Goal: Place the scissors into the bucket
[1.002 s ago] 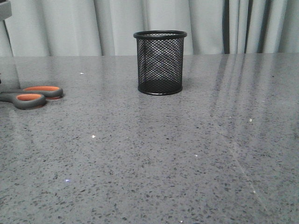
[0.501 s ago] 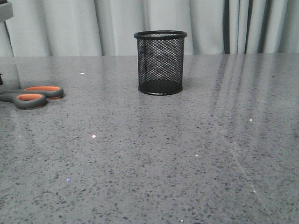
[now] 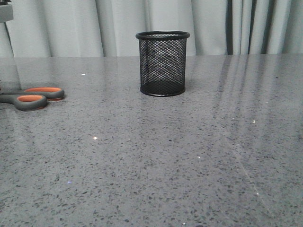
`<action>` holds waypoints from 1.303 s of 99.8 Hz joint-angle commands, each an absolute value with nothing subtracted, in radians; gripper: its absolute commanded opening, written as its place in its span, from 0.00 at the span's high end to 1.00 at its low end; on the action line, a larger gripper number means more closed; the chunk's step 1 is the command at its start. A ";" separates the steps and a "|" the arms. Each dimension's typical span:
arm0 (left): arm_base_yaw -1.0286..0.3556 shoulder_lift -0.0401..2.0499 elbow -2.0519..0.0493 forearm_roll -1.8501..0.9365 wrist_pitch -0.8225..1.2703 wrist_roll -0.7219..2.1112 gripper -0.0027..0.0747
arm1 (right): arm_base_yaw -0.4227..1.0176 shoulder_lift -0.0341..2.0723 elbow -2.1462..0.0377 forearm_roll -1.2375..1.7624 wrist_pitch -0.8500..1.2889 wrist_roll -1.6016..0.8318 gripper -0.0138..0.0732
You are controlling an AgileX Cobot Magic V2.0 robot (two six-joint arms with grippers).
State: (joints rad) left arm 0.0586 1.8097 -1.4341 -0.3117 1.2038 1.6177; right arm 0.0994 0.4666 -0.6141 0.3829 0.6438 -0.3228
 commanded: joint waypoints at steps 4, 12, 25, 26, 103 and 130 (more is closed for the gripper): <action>0.053 1.771 -1.448 -0.314 1.219 1.618 0.53 | 0.102 0.481 -0.653 0.388 0.579 -0.333 0.91; 0.053 1.771 -1.448 -0.307 1.219 1.618 0.59 | 0.102 0.481 -0.653 0.388 0.579 -0.333 0.91; 0.053 1.771 -1.448 -0.304 1.219 1.618 0.65 | 0.102 0.481 -0.653 0.388 0.579 -0.333 0.91; 0.053 1.771 -1.448 -0.304 1.219 1.618 0.65 | 0.102 0.481 -0.653 0.388 0.579 -0.333 0.91; 0.055 1.738 -1.448 -0.304 1.220 1.608 0.88 | 0.102 0.481 -0.653 0.388 0.576 -0.333 0.91; 0.055 1.678 -1.448 -0.318 1.202 1.608 0.88 | 0.102 0.481 -0.653 0.388 0.573 -0.333 0.91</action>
